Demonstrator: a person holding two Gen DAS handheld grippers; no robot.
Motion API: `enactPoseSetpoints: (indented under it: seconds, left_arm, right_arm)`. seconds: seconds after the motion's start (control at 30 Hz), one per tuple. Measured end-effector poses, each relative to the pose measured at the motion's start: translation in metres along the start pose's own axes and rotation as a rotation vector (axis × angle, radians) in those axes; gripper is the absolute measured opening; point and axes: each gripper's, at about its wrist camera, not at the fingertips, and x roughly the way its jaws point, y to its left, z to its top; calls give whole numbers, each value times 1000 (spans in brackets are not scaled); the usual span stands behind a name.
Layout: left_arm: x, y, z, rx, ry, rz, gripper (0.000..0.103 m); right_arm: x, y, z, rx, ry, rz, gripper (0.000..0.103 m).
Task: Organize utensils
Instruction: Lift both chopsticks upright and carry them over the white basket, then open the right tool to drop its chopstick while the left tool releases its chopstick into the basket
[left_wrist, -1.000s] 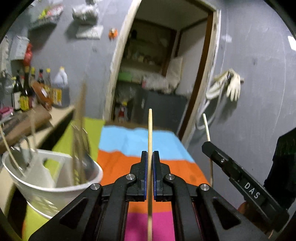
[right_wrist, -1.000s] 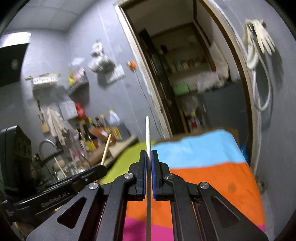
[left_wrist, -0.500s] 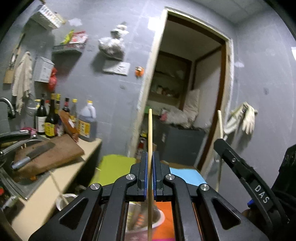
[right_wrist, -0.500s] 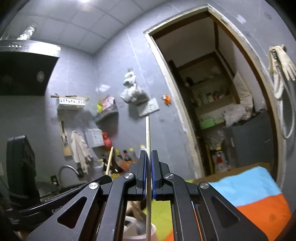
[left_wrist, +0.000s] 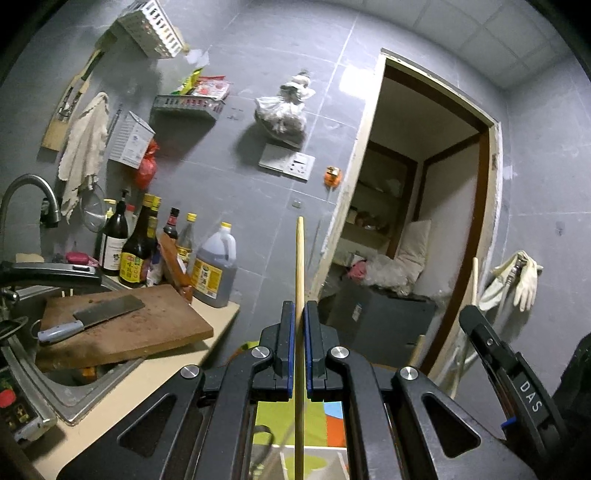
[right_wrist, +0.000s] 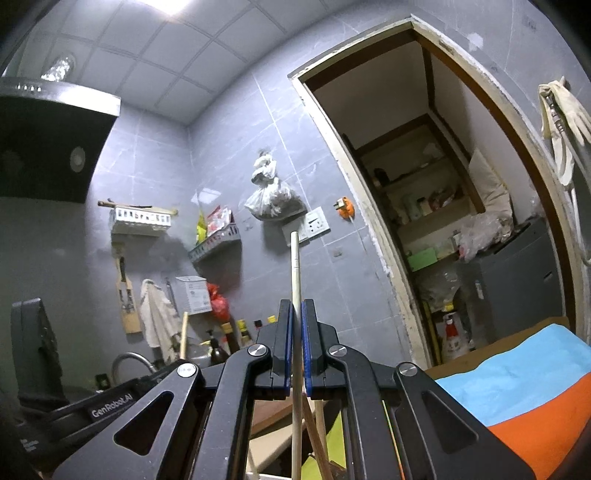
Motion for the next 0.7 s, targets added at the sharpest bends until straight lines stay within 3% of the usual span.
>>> enactPoseSetpoints:
  seconds: [0.33,0.7]
  left_arm:
    - [9,11,-23,-21,-49,71,3]
    - [5,4,-48,17,-63,112,3]
  right_arm:
    - [-1,9,-26,-98,-58,-87,3]
    - [-3,15,-41,-152,-43,-129,3]
